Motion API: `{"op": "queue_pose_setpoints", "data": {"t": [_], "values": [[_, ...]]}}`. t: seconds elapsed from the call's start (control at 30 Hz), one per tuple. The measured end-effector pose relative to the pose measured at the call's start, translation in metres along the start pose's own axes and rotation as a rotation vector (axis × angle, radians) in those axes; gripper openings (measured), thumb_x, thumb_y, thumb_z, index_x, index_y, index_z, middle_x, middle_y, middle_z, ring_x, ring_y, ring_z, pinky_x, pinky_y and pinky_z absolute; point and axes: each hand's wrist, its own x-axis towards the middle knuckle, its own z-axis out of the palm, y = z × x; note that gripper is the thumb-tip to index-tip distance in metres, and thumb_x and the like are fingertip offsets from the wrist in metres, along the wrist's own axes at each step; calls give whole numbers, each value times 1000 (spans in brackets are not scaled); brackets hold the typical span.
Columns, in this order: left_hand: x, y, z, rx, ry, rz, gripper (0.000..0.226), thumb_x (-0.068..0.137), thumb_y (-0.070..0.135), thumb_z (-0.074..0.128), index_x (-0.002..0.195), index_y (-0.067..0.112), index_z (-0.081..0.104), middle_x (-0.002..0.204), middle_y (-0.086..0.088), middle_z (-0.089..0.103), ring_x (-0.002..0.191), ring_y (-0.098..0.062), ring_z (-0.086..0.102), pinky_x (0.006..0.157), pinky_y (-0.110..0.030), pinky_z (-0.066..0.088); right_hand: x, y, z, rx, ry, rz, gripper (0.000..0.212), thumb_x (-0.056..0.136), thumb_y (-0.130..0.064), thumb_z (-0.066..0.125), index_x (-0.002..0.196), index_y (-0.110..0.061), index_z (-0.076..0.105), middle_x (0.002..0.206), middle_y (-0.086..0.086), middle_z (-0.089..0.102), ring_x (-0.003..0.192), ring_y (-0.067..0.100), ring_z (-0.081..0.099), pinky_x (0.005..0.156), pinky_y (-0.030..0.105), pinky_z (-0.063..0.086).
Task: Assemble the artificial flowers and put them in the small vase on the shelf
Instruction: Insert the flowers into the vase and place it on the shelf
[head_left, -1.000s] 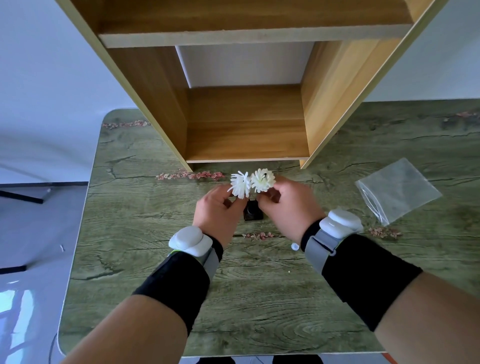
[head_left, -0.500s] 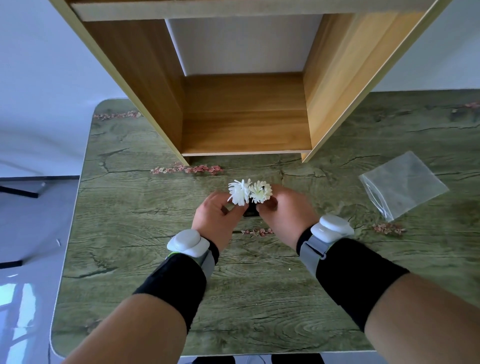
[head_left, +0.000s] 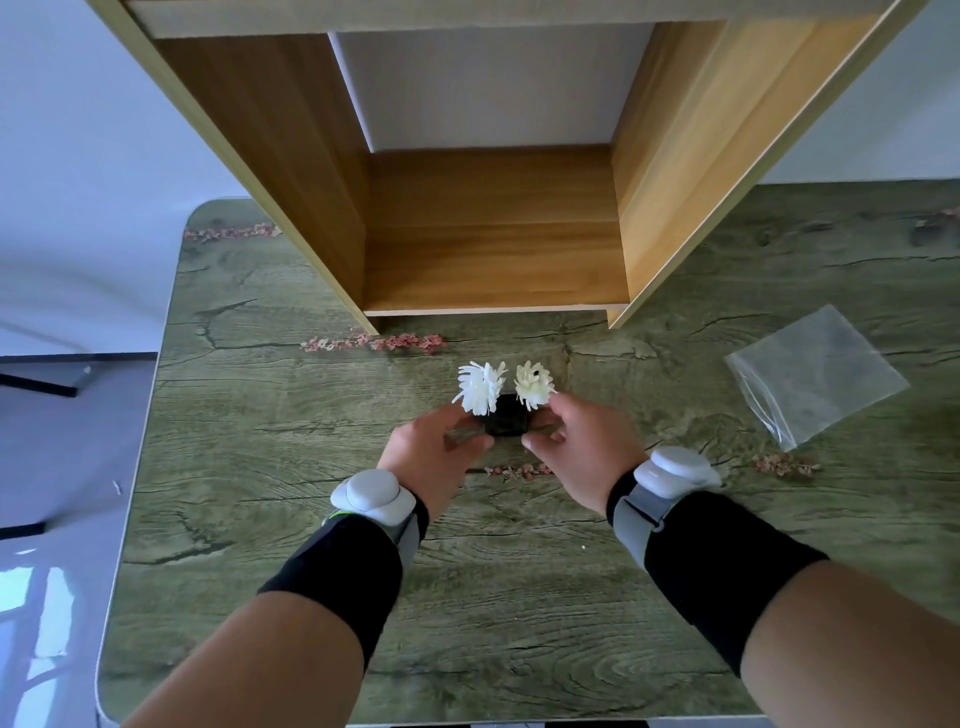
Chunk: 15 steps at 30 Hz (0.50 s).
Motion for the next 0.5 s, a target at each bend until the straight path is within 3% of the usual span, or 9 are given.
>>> {"op": "queue_pose_setpoints", "data": {"t": [0.1,0.2,0.3,0.4,0.5], "values": [[3,6,-7,0,9,35,15,86,40,70,96,33,63,66,19,52,57,-4,49,51,-19,35,3,-6,-5,-17,12,-9,25,91,-37,67,99,-14,60,68,-7,58,59,16,58,50,25,43],[7,21,-22,9,35,63,13,86,40,70,90,35,58,65,18,51,58,-3,49,50,-18,34,7,-19,-21,27,51,-47,32,90,-34,67,118,-18,64,93,-3,73,69,16,67,67,36,57],[15,37,-37,39,60,78,21,85,44,69,94,26,65,67,8,56,58,-10,51,50,-23,37,16,-32,-39,69,79,-77,42,90,-31,68,131,-24,60,112,-7,72,79,13,65,77,31,55],[23,53,-53,24,87,118,21,86,41,69,98,24,68,65,11,56,56,-6,51,49,-20,34,27,-45,-58,61,98,-90,43,91,-33,66,132,-26,58,114,-8,72,76,12,62,74,29,53],[35,70,-68,16,125,149,17,85,39,71,97,28,70,65,12,57,56,-6,51,49,-20,34,40,-58,-75,45,109,-80,43,92,-35,65,133,-27,57,112,-4,73,91,21,67,82,37,55]]}}
